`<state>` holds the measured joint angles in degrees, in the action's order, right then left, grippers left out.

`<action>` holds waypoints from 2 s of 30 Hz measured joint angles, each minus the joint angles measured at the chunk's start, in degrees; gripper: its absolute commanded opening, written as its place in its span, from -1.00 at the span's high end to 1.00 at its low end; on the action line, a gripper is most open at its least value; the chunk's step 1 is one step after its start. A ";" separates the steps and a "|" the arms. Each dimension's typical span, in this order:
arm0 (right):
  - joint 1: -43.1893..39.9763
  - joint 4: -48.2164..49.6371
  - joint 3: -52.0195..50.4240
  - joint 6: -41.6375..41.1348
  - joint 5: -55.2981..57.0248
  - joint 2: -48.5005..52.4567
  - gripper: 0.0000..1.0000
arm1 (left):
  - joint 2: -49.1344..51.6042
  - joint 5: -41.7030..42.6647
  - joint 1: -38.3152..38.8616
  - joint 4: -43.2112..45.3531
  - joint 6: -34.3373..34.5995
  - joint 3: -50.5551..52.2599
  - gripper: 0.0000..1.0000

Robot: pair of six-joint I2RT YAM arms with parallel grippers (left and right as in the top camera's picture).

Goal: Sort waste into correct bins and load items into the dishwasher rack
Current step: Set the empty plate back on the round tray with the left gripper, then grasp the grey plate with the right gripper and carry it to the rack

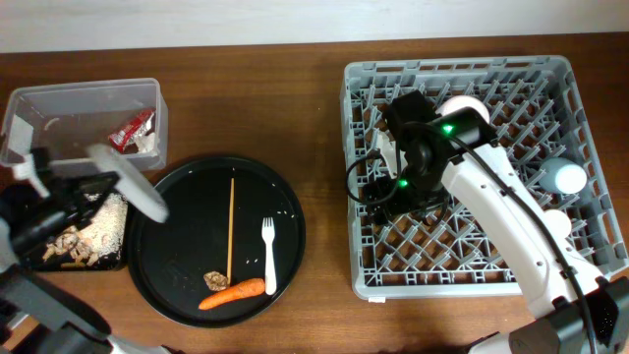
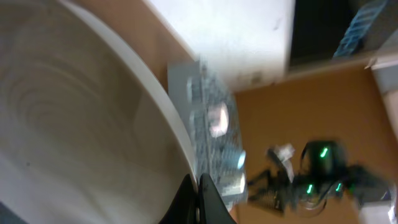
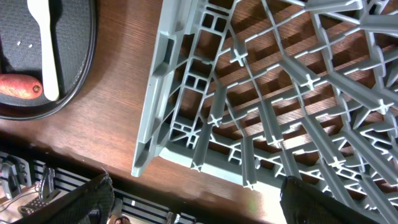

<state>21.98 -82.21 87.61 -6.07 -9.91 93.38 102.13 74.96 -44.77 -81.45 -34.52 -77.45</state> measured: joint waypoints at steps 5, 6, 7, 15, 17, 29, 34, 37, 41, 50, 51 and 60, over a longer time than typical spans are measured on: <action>-0.04 0.48 0.26 -0.02 -0.02 0.00 -0.77 | -0.24 -16.28 23.82 5.81 6.78 0.00 0.99; -0.04 0.55 0.79 0.00 -0.02 0.02 -0.78 | -0.26 -19.56 27.39 7.89 10.21 0.00 1.00; -0.07 0.57 1.73 -0.02 -0.02 0.02 -0.79 | -0.87 -23.71 32.26 10.80 14.99 -0.15 1.00; -0.09 1.44 2.89 0.00 0.00 0.02 -0.78 | -1.36 -60.41 61.42 19.23 37.83 -0.20 0.24; -0.09 1.46 2.91 0.00 0.00 0.02 -0.79 | -1.36 -61.24 64.19 19.17 38.95 -0.20 0.21; 7.23 22.51 3.04 -0.15 -7.69 0.44 -0.78 | -19.23 -68.41 28.59 10.27 43.56 -1.22 -0.16; 19.67 30.82 3.34 -7.63 -3.61 11.98 -0.51 | -19.10 -68.57 20.04 9.27 45.07 -1.18 -0.18; 20.72 34.23 3.34 -12.96 -2.54 19.30 -0.31 | -19.10 -68.57 19.98 9.20 45.11 -1.18 -0.19; 21.16 36.59 3.34 -18.97 -1.79 25.11 -0.11 | -19.10 -68.54 19.98 9.22 45.09 -1.18 -0.20; 21.42 42.25 3.34 -27.39 -1.73 30.64 0.92 | -19.10 -68.54 19.98 9.22 45.11 -1.18 -0.20; 21.46 42.40 3.34 -28.06 -1.70 30.69 0.92 | -19.10 -68.57 19.98 9.22 45.09 -1.18 -0.20; 13.86 30.64 9.79 -22.47 6.25 20.11 0.92 | -19.10 -68.50 19.98 9.31 45.11 -1.18 -0.22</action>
<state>35.83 -51.57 97.41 -28.53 -3.66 113.49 83.02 6.46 -24.80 -72.14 10.59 -78.63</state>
